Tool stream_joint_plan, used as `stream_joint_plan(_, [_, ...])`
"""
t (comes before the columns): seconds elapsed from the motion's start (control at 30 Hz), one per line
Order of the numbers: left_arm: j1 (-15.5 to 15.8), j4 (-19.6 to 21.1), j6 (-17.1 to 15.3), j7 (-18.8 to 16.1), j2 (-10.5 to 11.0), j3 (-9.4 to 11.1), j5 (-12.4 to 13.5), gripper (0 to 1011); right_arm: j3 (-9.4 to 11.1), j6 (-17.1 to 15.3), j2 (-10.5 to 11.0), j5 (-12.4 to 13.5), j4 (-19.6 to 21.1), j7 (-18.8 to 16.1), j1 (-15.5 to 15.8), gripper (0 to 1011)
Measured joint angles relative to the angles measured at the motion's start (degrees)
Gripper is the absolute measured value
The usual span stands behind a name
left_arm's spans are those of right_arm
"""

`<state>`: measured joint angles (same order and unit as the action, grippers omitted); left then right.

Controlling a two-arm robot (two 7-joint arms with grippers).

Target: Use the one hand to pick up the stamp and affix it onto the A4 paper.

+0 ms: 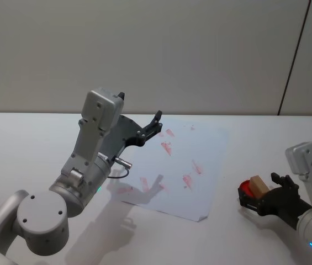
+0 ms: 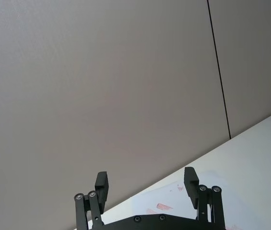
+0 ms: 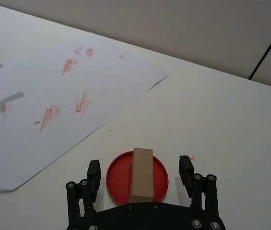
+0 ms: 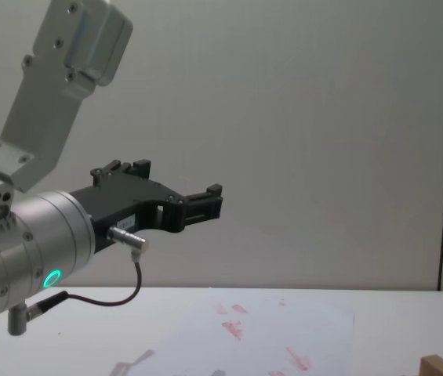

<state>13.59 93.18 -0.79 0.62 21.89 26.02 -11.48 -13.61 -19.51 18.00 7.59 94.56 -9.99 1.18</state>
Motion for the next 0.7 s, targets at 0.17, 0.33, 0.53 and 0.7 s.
stream_joint_plan(0.17, [0.00,0.00,0.00,0.00,0.00,0.00,0.00,1003,0.00,-0.19,0.00,0.01,0.05,-0.02,0.12,1001])
stream_joint_plan(0.33, [0.00,0.00,0.00,0.00,0.00,0.00,0.00,1003,0.00,-0.38,-0.03,0.01,0.09,-0.08,0.23,1001])
stream_joint_plan(0.53, [0.00,0.00,0.00,0.00,0.00,0.00,0.00,1003,-0.03,-0.51,-0.05,-0.02,0.11,-0.12,0.29,880])
stream_joint_plan(0.7, [0.00,0.00,0.00,0.00,0.00,0.00,0.00,1003,-0.06,-0.55,-0.07,-0.05,0.11,-0.15,0.31,738])
